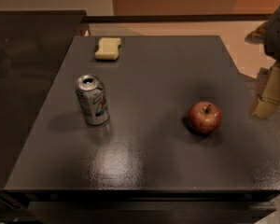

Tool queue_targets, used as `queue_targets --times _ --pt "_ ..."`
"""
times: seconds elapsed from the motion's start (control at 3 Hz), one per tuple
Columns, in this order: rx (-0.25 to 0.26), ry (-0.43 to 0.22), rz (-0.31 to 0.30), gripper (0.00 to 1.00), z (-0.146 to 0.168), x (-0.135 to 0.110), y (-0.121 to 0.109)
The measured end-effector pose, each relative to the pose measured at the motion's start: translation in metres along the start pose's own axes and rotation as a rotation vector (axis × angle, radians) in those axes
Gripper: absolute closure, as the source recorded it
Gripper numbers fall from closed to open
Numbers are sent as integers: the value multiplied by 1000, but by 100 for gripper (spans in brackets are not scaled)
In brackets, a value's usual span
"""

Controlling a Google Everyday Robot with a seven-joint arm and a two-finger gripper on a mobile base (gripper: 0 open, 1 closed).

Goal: Move sponge near 7up can

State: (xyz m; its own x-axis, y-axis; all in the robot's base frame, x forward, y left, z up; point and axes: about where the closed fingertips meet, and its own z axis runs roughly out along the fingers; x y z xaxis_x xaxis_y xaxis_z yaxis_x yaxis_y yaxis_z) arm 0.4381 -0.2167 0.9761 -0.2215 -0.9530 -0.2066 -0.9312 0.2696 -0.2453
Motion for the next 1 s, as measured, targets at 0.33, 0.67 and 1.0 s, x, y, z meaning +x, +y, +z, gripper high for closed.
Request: queue_targets --times 0.33,0.67,1.0 --pt "0 0 0 0 0 0 0" --pt "23 -48 -13 0 -1 -13 -13" --pt "36 -82 -25 0 -1 -23 -22"
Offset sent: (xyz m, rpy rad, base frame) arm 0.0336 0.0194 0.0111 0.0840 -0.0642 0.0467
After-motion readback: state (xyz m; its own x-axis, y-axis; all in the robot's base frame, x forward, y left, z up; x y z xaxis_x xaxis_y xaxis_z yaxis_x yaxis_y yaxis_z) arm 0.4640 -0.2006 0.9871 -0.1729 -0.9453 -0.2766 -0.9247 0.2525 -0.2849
